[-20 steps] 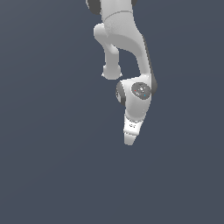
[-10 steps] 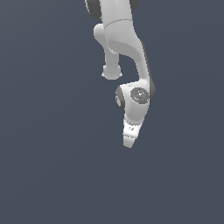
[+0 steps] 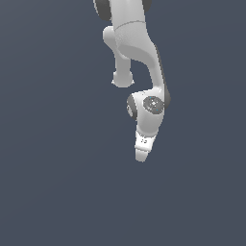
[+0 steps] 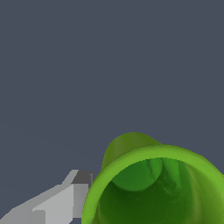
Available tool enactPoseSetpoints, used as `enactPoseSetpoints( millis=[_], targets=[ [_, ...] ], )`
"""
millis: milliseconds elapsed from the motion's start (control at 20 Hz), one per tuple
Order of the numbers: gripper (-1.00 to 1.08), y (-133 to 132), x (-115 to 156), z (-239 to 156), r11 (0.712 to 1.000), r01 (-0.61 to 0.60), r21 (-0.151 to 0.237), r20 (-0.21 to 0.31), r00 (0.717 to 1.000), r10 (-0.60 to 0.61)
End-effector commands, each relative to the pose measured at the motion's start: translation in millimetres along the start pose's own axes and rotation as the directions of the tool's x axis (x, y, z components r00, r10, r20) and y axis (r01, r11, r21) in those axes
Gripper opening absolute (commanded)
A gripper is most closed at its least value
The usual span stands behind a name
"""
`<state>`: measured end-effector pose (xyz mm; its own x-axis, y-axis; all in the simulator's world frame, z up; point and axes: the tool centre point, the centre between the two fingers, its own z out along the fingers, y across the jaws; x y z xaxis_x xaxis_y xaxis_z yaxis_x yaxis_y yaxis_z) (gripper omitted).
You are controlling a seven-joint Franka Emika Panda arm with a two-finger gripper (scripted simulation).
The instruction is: Pick up the object and move it to a goal position.
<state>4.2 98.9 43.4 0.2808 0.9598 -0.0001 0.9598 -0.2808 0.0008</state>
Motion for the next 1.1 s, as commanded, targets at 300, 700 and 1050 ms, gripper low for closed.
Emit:
enactPoseSetpoints(
  millis=[300,700,1050],
  targets=[
    [-1.00,-1.1,-12.2,-18.3,1.000,0.000,-0.001,0.000,1.000,0.000],
    [-1.00,-4.4,-45.3,-67.2,1.000,0.001,-0.001,0.001,1.000,-0.001],
    [-1.00,-8.7,-89.8,-134.5,1.000,0.001,0.000,0.001,1.000,-0.001]
  ],
)
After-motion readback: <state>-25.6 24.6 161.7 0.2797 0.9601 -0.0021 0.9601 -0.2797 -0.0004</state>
